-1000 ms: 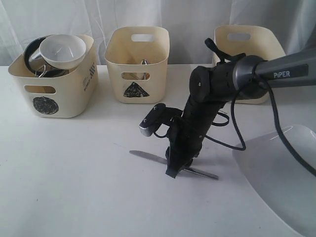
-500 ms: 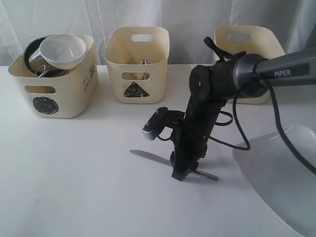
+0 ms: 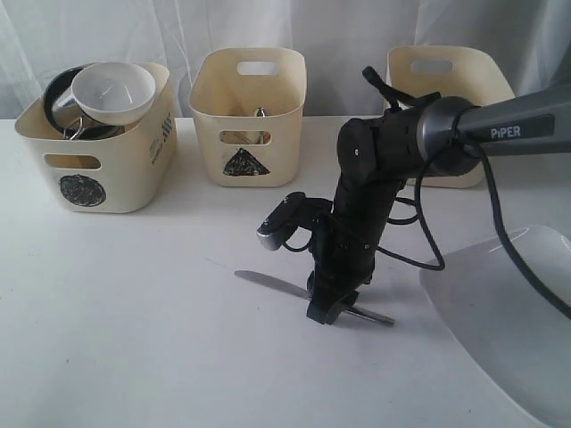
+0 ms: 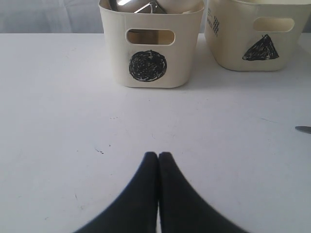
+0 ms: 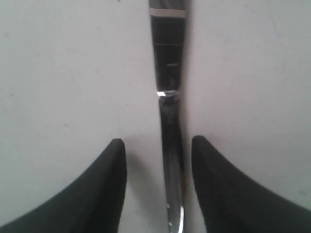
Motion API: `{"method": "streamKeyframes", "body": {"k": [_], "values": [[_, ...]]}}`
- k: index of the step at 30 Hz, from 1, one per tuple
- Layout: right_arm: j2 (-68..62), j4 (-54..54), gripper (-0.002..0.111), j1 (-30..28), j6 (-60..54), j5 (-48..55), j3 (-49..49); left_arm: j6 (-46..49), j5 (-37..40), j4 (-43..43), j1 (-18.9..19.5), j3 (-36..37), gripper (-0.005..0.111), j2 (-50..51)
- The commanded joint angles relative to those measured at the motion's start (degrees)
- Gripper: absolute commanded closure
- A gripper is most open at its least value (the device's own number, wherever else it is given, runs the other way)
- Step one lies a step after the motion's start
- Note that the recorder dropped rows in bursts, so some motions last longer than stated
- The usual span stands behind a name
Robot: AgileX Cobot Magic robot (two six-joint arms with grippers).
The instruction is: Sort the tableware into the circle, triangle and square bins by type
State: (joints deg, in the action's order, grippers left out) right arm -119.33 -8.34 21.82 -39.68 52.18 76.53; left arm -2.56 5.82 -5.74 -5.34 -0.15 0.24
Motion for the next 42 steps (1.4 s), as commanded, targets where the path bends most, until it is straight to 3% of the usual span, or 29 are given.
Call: {"method": "streamKeyframes", "body": {"k": [1,17,30,33,40,42], "values": [[-4.12,11.64,0.066,0.14,7.05,-0.53,-1.95,-0.09,-0.13,0.02,0.04,0.15,0.107,-0.24],[-4.12,7.73,0.066,4.98,8.05,-0.02,-1.95,-0.09,-0.13,0.02,0.04,0.15,0.107,-0.24],[-2.93,5.08,0.067,4.85,6.74,0.27,-1.95,-0.2,-0.13,0.02,0.04,0.15,0.107,-0.24],[-3.13,4.1,0.073,4.85,6.44,0.44,-1.95,-0.2,-0.13,0.02,0.04,0.15,0.107,-0.24],[-3.13,1.07,0.106,4.46,4.94,0.79,-1.95,-0.2,-0.13,0.02,0.04,0.15,0.107,-0.24],[-3.13,-0.16,0.108,4.37,4.94,0.79,-1.95,-0.2,-0.13,0.02,0.04,0.15,0.107,-0.24]]}}
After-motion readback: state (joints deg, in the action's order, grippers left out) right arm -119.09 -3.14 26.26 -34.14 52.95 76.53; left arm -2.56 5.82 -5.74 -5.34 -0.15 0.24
